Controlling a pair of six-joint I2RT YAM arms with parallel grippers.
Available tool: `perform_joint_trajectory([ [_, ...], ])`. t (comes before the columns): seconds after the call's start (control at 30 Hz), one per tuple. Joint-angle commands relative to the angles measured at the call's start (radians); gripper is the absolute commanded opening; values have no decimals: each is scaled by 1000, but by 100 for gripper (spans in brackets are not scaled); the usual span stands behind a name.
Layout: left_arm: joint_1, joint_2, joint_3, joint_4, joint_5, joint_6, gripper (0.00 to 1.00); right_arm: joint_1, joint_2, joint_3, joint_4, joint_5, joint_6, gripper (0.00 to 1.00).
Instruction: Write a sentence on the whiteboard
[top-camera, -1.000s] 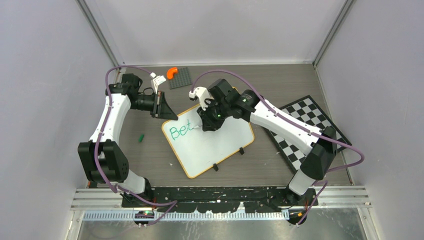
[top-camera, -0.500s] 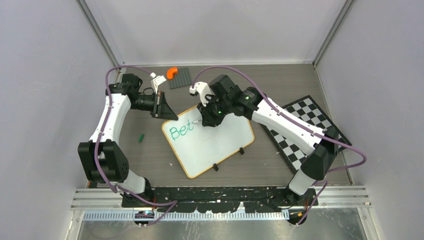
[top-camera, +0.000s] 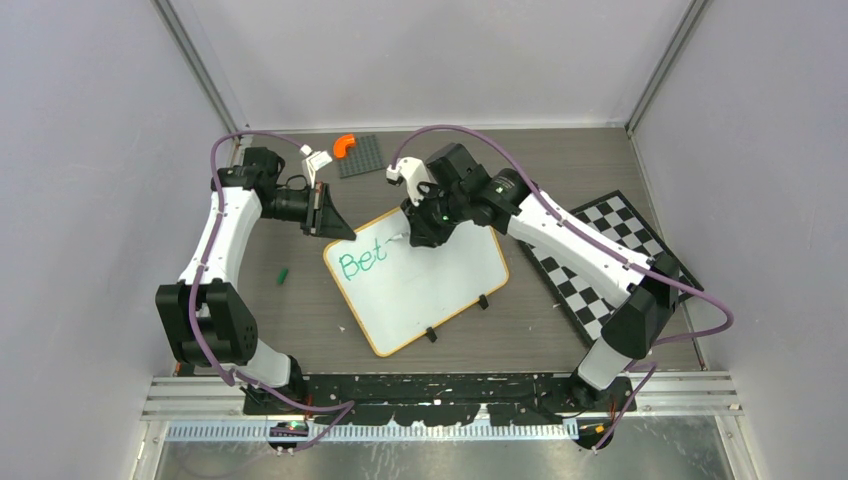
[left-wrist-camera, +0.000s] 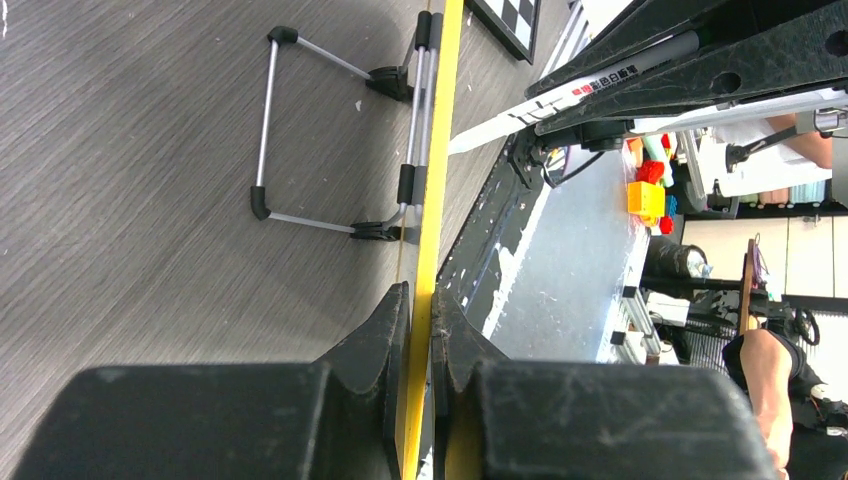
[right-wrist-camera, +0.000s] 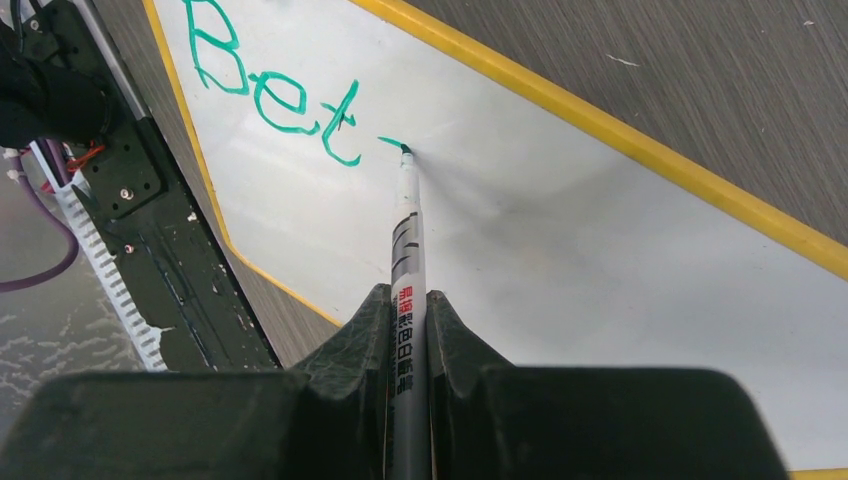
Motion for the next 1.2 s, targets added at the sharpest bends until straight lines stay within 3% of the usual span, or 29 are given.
perform_joint_trajectory([
  [0.0, -4, -13, 10, -15, -21, -14, 0, -13, -39, -4, 14, 34, -24, 0],
  [0.8, -4, -10, 11, -14, -20, -14, 0, -12, -12, 80, 29, -40, -18, 0],
  [1.17, -5, -6, 7, -14, -21, -9, 0, -12, -32, -14, 52, -46, -8, 0],
])
